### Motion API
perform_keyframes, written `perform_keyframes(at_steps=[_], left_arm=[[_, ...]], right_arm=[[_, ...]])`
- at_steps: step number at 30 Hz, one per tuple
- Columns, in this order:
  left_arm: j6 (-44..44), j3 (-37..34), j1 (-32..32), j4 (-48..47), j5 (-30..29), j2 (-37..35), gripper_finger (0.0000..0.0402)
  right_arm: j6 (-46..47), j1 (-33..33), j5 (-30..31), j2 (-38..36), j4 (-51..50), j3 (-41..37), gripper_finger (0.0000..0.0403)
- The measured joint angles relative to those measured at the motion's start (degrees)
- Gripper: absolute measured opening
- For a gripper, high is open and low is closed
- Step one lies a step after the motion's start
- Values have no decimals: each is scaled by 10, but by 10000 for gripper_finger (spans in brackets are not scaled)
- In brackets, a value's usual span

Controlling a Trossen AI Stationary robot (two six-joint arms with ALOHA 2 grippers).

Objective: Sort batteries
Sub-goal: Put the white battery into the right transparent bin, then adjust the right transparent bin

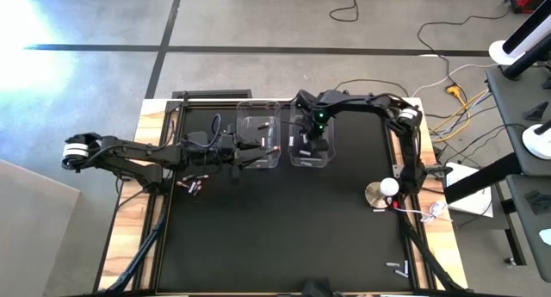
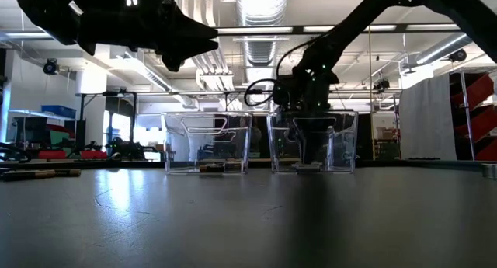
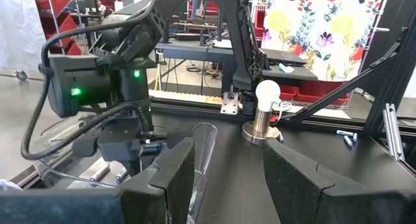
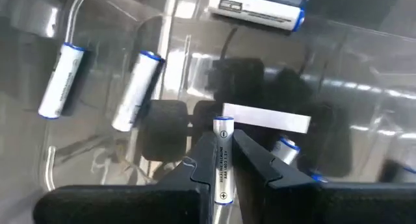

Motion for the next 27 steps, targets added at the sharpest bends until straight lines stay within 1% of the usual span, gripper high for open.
perform_keyframes(at_steps=[4,7,12,18,22,27], left_arm=[[0,0,0,-1,0,0,159],[0,0,0,-1,0,0,159],[0,0,0,-1,0,0,159],[-1,0,0,-1,0,0,159],[-2,0,0,-1,0,0,159],[-4,0,0,-1,0,0,159]], right_arm=[[20,-1,-2,11,2,1,29],[33,0,-3,12,3,0,39],[35,1,5,6,1,-1,81],[65,6,22,-18,-16,-2,136],[75,23,23,-42,-65,-2,157],[102,50,24,-76,-108,-2,172]])
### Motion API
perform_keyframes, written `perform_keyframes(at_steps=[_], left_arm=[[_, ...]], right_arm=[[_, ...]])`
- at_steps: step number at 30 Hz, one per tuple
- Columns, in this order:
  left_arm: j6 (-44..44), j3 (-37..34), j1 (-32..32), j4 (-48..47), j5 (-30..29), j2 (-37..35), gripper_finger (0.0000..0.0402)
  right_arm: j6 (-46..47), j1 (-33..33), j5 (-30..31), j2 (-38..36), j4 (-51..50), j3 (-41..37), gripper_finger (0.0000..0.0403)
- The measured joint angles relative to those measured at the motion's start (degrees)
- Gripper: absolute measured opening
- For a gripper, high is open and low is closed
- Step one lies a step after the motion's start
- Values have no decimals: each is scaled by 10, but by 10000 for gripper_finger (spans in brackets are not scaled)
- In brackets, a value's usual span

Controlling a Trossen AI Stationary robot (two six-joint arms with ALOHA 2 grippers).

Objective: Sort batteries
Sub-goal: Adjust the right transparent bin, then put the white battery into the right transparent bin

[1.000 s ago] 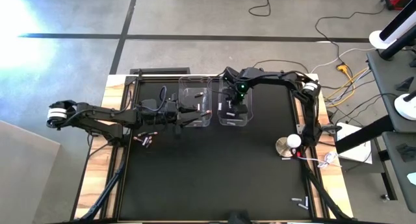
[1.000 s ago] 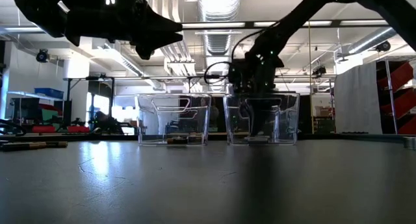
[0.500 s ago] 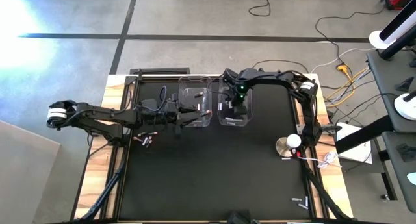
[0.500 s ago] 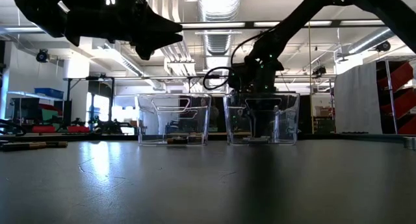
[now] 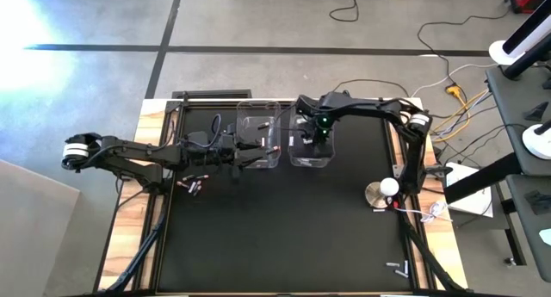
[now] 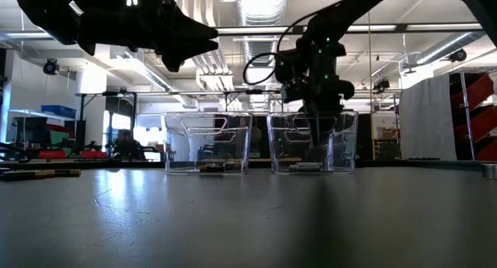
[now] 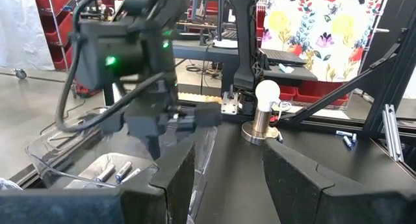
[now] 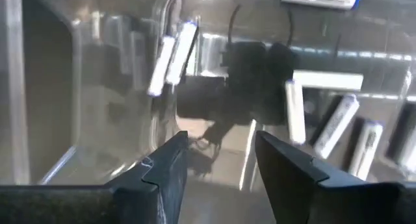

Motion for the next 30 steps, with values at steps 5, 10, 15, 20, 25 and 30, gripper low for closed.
perform_keyframes(at_steps=[5,10,15,20,25,30], left_arm=[[-6,0,0,0,0,0,159],[-9,0,-1,0,0,0,159],[-9,0,-2,0,0,0,159],[-11,0,-8,3,0,0,159],[2,0,-37,43,0,-3,159],[36,3,-69,61,1,-5,159]], right_arm=[[5,19,41,-26,-27,0,181],[33,24,43,-38,-77,0,185],[58,30,53,-44,-120,0,185],[71,30,65,-49,-138,0,178],[84,41,122,-75,-147,0,165],[123,81,130,-140,-143,9,156]])
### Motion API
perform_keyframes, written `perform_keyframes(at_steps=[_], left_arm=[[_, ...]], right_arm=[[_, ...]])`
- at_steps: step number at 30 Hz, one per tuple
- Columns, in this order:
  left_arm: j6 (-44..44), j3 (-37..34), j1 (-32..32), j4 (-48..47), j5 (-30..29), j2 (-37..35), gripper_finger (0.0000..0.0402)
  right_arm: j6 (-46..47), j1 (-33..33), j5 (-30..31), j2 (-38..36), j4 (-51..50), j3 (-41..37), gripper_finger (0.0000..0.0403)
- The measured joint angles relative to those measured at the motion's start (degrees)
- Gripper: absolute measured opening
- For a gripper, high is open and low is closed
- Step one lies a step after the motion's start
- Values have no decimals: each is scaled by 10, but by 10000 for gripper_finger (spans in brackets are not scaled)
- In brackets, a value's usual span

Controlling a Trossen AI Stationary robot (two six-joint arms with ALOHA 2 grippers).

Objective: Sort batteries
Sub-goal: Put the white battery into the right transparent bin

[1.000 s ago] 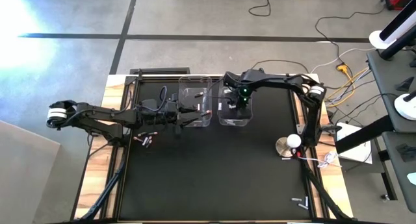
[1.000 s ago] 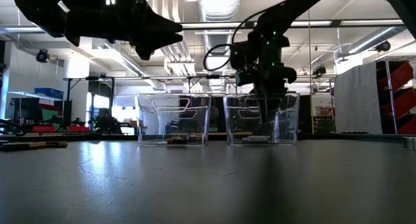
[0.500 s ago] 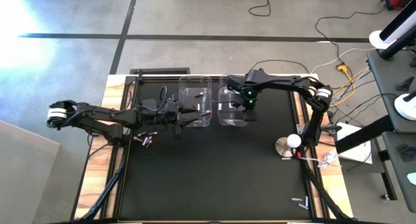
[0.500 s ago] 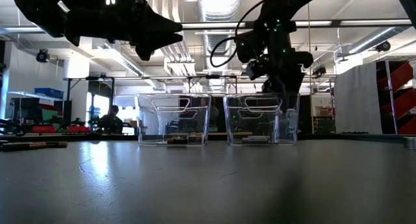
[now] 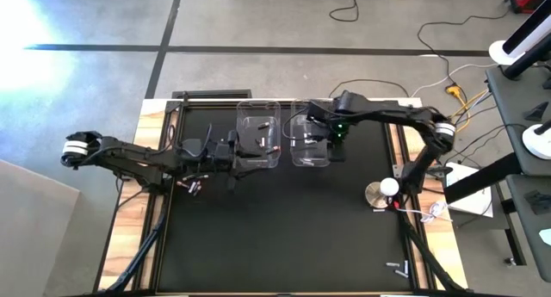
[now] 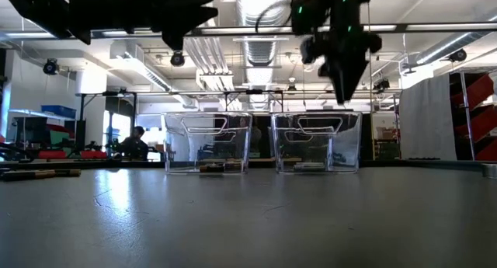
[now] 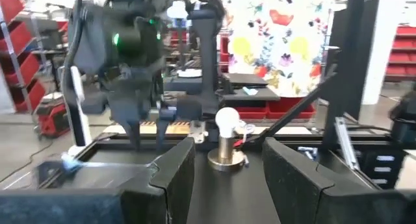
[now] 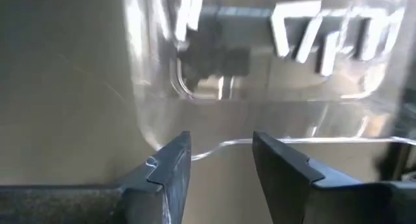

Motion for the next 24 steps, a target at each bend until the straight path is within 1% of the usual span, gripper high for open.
perform_keyframes(at_steps=[2,5,8,11,14,17,21,24], left_arm=[[8,5,-8,0,1,0,159],[16,13,-18,0,0,0,159],[18,21,-29,-1,0,0,159],[28,35,-50,0,-1,0,159],[49,50,-78,0,0,0,159],[66,64,-100,0,1,0,159],[64,79,-116,0,0,0,159],[61,85,-126,0,-1,1,159]], right_arm=[[30,33,1,-35,7,0,155],[89,104,1,-88,32,-11,155],[170,198,1,-129,60,-46,151],[263,303,16,-154,98,-103,144],[367,404,33,-160,144,-165,136],[464,486,41,-156,191,-222,130],[571,563,37,-137,207,-285,127],[632,605,13,-122,188,-315,131]])
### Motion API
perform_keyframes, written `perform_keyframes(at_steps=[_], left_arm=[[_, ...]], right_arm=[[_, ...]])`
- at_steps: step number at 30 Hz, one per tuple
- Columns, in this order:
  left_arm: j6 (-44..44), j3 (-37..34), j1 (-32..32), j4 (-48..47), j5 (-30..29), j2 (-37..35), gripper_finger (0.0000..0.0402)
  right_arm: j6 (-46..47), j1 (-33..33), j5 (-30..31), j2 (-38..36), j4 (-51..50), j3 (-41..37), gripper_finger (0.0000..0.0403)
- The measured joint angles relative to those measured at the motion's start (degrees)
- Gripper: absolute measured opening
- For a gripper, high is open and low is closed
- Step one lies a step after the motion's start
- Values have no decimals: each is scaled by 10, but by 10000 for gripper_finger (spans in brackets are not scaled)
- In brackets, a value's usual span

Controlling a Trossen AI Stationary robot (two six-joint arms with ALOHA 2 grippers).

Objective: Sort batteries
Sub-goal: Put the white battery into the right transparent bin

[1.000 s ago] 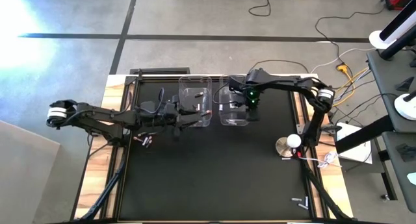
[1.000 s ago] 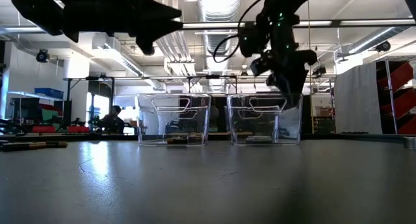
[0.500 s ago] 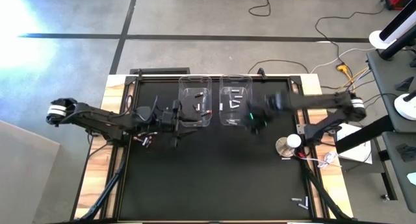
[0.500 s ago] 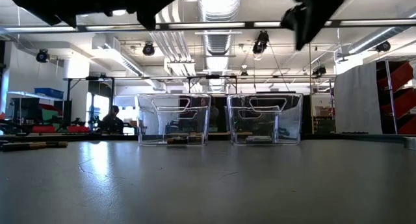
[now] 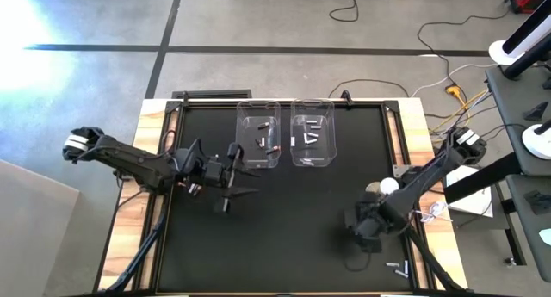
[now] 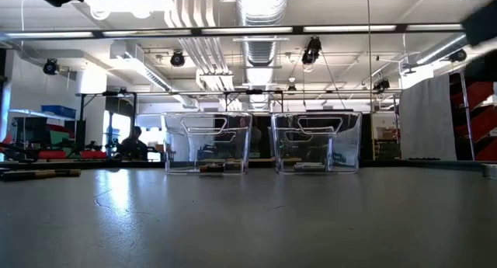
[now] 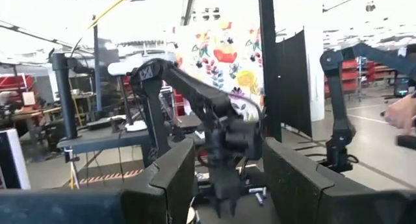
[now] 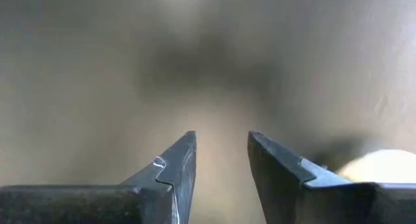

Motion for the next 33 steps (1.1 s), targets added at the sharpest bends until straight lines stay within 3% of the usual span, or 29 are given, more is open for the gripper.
perform_keyframes(at_steps=[4,9,15,25,33], left_arm=[[-2,2,-12,0,0,0,159],[-2,2,-14,0,0,0,159],[-2,2,-14,-1,0,0,159],[-2,1,-14,-14,0,0,159],[-7,1,-14,-14,0,0,159]], right_arm=[[57,35,-44,17,-24,-25,138],[81,45,-50,27,-55,-52,147],[59,38,-47,27,-64,-88,148],[13,26,-40,27,-65,-78,156],[-84,10,-1,26,-66,-61,149]])
